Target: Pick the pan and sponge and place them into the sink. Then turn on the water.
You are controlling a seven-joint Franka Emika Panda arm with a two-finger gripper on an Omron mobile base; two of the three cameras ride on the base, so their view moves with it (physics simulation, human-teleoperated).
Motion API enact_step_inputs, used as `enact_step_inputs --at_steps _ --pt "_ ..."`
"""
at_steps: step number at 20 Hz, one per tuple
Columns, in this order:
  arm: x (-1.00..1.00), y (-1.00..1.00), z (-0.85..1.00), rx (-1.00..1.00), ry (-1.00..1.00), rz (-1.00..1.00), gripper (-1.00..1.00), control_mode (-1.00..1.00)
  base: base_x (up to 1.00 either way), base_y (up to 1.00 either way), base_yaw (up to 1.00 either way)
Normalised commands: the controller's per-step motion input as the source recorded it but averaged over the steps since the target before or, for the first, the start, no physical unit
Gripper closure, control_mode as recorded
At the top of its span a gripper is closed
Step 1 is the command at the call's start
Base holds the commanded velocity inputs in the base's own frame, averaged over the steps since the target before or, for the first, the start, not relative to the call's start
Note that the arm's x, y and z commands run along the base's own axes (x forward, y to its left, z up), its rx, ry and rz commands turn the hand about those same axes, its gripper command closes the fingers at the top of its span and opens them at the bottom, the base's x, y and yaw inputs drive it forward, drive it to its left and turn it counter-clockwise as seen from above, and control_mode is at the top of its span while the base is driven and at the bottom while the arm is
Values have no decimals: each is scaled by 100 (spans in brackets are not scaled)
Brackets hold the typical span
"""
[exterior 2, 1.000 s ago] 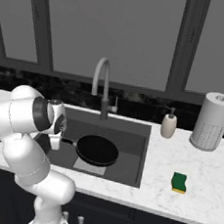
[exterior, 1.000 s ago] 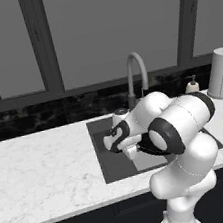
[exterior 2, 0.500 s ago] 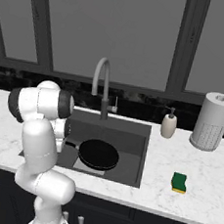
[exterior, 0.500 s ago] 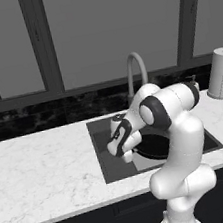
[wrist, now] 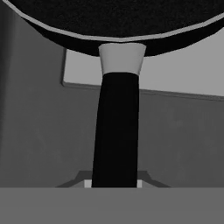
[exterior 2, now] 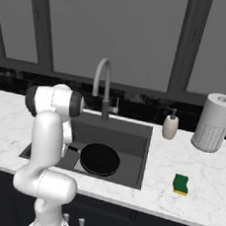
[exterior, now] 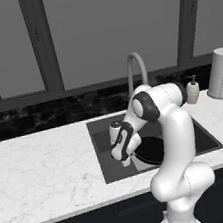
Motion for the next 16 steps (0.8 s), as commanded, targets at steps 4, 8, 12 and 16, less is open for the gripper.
enact_step_inputs --at_steps 4,8,12,16 --pt "13 0 -39 0 0 -2 100 -100 0 0 0" --pt "9 0 -2 0 0 0 -100 -100 0 0 0" --pt "17 0 20 0 0 0 -100 -100 0 0 0" --pt "0 -1 66 0 0 0 -100 -100 0 0 0"
